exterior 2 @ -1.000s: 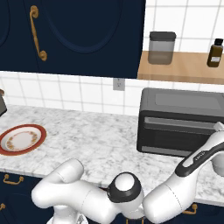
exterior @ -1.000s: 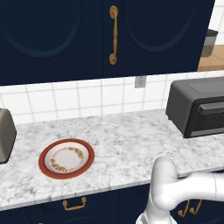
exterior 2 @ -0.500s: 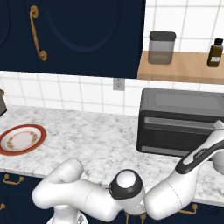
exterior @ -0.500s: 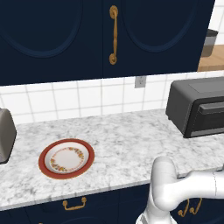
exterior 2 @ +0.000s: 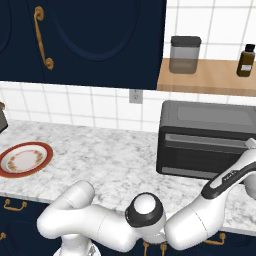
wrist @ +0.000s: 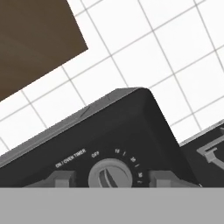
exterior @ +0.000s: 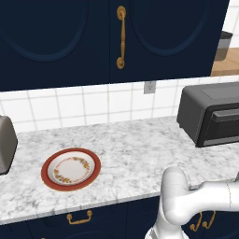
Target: Pick up the kebab skewer and baguette bread, and place them inside the toaster oven. Close the toaster oven door and start by setting the timer.
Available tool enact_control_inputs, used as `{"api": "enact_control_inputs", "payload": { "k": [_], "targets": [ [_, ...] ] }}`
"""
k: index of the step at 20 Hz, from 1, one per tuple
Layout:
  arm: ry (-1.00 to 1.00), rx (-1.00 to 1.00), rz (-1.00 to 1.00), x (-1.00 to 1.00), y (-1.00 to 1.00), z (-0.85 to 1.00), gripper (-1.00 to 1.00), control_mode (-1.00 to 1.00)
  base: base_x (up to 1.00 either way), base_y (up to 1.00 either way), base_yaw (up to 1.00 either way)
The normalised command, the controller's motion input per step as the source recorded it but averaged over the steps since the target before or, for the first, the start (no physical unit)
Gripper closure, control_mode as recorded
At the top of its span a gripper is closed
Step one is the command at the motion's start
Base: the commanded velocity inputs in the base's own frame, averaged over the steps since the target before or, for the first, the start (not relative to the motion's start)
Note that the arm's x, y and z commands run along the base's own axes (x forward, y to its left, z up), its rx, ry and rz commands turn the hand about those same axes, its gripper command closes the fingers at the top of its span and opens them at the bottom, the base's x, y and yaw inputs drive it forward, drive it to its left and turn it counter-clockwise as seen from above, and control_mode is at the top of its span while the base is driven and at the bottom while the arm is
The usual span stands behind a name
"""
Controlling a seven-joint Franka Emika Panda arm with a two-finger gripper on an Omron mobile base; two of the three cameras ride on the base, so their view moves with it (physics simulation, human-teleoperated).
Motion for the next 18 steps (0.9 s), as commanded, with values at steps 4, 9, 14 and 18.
{"api": "enact_control_inputs", "payload": {
  "k": [4, 9, 14, 18],
  "targets": [
    [0.00, 0.00, 0.00, 0.00, 0.00, 0.00, 1.00, -1.00, 0.00, 0.00, 0.00],
    [0.00, 0.00, 0.00, 0.00, 0.00, 0.00, 1.00, -1.00, 0.00, 0.00, 0.00],
    [0.00, 0.00, 0.00, 0.00, 0.00, 0.00, 1.00, -1.00, 0.00, 0.00, 0.00],
    [0.00, 0.00, 0.00, 0.06, 0.00, -0.03, 1.00, -1.00, 0.00, 0.00, 0.00]
  ]
}}
